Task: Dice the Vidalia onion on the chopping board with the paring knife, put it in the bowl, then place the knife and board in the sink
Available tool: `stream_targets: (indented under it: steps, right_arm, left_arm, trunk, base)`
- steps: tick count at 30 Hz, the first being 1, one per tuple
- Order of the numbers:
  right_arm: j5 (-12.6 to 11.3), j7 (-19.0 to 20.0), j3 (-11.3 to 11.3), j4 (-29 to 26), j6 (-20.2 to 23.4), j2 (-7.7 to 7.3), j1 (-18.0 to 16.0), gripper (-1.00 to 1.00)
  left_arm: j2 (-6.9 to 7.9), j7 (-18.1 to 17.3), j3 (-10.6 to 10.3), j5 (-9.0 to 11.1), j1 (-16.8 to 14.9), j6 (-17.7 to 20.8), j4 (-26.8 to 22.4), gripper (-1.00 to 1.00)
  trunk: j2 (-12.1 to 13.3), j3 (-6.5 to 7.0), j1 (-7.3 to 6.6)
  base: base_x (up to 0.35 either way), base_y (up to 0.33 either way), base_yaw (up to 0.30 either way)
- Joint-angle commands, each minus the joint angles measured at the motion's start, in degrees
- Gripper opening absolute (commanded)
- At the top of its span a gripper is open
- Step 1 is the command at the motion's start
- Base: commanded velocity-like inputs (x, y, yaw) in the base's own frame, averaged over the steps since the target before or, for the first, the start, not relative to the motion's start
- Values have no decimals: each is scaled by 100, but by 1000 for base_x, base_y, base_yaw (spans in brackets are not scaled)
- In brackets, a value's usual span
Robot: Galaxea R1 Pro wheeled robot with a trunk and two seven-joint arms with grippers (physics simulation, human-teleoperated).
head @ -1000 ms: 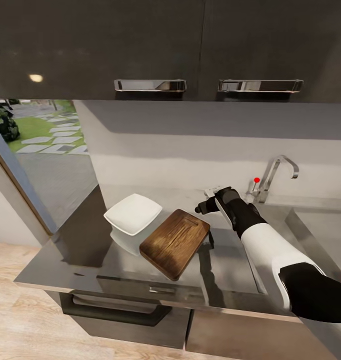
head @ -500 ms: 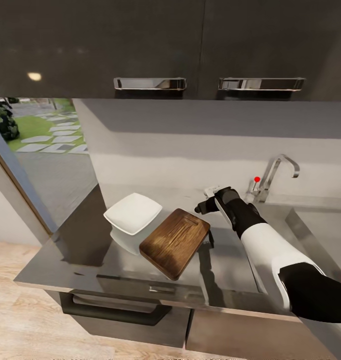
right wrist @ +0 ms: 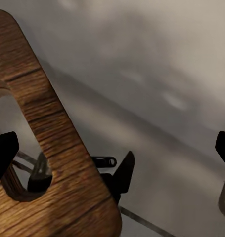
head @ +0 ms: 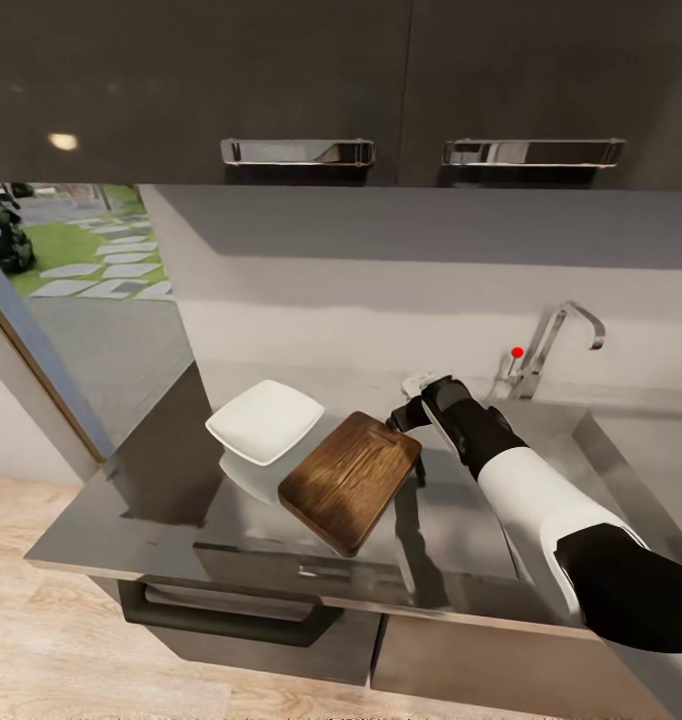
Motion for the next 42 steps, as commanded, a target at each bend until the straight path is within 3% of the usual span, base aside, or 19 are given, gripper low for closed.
stream_targets:
  steps: [1, 42]
  right_arm:
    - [61, 42, 8, -6, 21, 0, -4, 100]
    - [61, 42, 10, -6, 20, 23, -4, 100]
  left_arm:
    - [1, 1, -25, 39, -3, -19, 4, 100]
    - [1, 1, -17, 35, -3, -26, 57, 100]
  trunk:
    - [-5, -16, 0]
    - [-5, -394, 0]
  base:
    - [0, 0, 0]
    - [0, 0, 0]
